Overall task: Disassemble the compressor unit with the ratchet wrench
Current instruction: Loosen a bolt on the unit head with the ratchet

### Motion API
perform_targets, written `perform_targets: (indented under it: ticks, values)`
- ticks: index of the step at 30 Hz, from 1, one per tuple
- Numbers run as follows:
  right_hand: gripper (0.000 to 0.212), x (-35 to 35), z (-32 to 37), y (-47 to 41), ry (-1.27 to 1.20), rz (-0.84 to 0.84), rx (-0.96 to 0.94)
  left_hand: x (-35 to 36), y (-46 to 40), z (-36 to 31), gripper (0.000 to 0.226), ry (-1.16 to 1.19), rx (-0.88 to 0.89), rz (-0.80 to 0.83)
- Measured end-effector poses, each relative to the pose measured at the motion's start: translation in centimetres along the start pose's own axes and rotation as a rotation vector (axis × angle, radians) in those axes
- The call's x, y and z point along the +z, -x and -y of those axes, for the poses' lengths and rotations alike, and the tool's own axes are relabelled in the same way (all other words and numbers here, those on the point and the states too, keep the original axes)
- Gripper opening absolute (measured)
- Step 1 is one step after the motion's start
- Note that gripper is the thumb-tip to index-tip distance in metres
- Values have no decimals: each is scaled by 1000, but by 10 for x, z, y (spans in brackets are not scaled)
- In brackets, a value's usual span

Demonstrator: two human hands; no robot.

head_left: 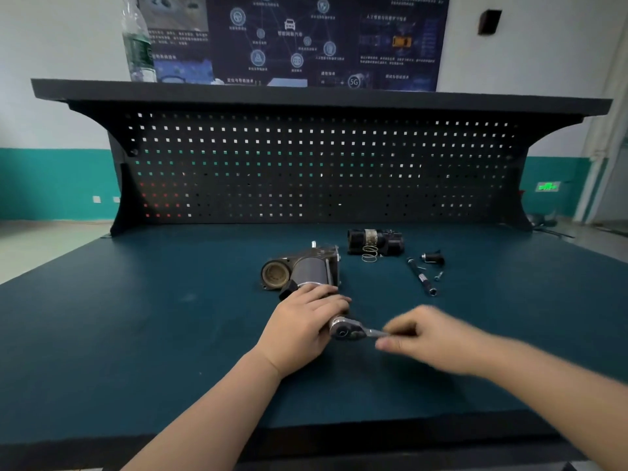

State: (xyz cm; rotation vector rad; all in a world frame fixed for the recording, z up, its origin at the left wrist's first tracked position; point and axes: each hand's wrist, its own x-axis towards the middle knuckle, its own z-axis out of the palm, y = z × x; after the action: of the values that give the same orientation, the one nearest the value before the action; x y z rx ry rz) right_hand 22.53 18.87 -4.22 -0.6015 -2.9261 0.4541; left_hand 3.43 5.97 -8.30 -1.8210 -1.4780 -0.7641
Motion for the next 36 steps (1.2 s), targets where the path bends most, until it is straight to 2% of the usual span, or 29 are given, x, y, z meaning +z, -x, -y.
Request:
perform_targets:
  ticks: [1,2,4,7,10,12,14,16,20,24,26,30,34,36]
  values:
    - [30,9,-1,0,-58,-8,5,0,0,1,21,9,4,-3]
    - [34,10,0,-1,-2,-16,-13,0,1,2,21,17,7,-1]
    - [38,-8,2,-7,277,-62,-120,0,2,3,25,24,3,14]
    - [55,-53,17,-22,729,-126,-313,0,3,3,36,33,-9,63]
    - [56,-69,41,-32,936,-114,-415,2,5,7,32,25,9,52]
    - [56,-63,43,-30,879,-79,-366,3,6,8,29,-15,37,10]
    - [53,-51,30,-21,723,-70,-275,2,6,8,23,-143,65,-36]
    - [50,-36,16,-10,581,-75,-216,0,5,10,23,-271,16,-31]
    - [44,-18,6,-6,570,-87,-268,-5,4,11,37,-115,-182,93]
    - [36,-29,0,-10,526,-68,-275,-3,4,3,39,-44,-263,100]
    - [48,-37,-6,-12,526,-112,-260,-2,3,-1,41,-3,-267,68]
    - [84,-56,-21,-13,588,-223,-178,1,2,-12,41,-7,-177,75]
    - [82,-56,-25,-11,609,-211,-147,2,0,-19,53,18,-153,70]
    - [81,-56,-25,-12,643,-199,-159,2,0,-22,56,71,-203,64]
